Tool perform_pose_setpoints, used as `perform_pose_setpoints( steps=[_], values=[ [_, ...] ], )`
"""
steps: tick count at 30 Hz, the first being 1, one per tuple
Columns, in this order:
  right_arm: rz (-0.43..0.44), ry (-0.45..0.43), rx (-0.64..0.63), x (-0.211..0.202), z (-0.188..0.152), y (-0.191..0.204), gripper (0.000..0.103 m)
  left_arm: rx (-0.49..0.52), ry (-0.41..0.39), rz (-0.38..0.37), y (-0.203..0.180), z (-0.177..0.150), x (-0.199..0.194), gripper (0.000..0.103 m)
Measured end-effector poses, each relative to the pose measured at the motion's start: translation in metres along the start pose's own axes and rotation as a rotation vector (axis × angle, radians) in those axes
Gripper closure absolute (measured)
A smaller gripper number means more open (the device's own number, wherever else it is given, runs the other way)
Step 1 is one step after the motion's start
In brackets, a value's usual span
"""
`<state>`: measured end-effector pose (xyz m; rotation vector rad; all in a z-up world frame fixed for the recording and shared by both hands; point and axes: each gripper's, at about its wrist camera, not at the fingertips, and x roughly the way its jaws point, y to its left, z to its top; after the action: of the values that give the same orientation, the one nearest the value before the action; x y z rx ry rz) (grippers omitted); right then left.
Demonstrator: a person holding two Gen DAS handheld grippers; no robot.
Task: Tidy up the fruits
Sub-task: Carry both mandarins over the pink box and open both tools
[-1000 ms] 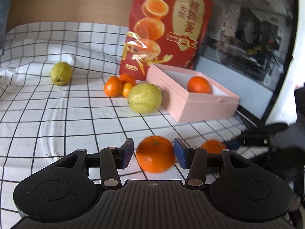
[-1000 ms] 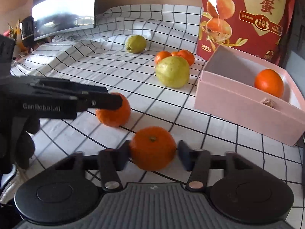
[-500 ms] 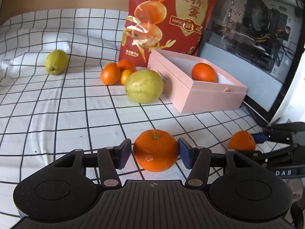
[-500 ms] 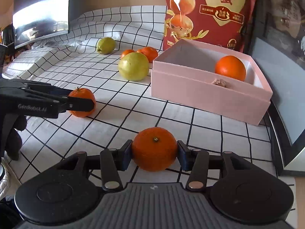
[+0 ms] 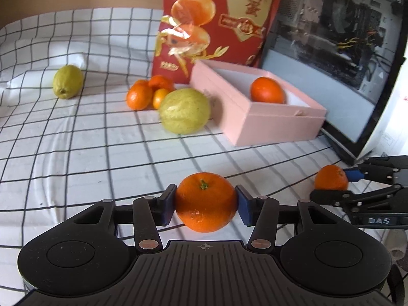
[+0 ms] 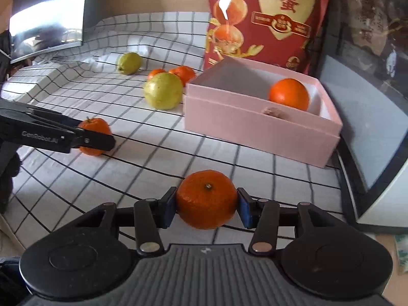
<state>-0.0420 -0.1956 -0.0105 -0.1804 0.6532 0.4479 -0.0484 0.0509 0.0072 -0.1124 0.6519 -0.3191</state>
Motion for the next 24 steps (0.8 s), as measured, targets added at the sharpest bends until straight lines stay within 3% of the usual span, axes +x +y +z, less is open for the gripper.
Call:
perform_pose_setpoints(
  steps=[3, 6, 8, 11, 16, 20, 24],
  values=[
    [-0.020, 0.006, 0.015, -0.004, 0.003, -0.006, 0.055, 0.008, -0.052, -0.057, -0.012, 0.012, -0.009, 0.049],
    [-0.039, -0.072, 0.040, -0.027, 0.021, -0.015, 0.055, 0.018, -0.141, -0.085, -0.028, 0.044, -0.026, 0.049],
    [-0.047, -0.151, 0.050, -0.052, 0.047, -0.022, 0.055, 0.020, -0.198, -0.104, -0.038, 0.073, -0.034, 0.049],
    [-0.092, -0.248, 0.057, -0.084, 0.096, -0.032, 0.055, 0.017, -0.218, -0.112, -0.052, 0.118, -0.031, 0.049],
    [-0.269, -0.380, -0.018, -0.102, 0.168, -0.030, 0.055, 0.007, -0.160, -0.110, -0.069, 0.167, 0.011, 0.049],
    [-0.249, -0.380, 0.038, -0.089, 0.197, -0.034, 0.055, -0.037, -0.105, -0.096, -0.067, 0.169, 0.054, 0.049],
    [-0.232, -0.313, 0.093, -0.065, 0.205, -0.041, 0.055, -0.047, -0.008, -0.071, -0.064, 0.164, 0.097, 0.049]
  ],
)
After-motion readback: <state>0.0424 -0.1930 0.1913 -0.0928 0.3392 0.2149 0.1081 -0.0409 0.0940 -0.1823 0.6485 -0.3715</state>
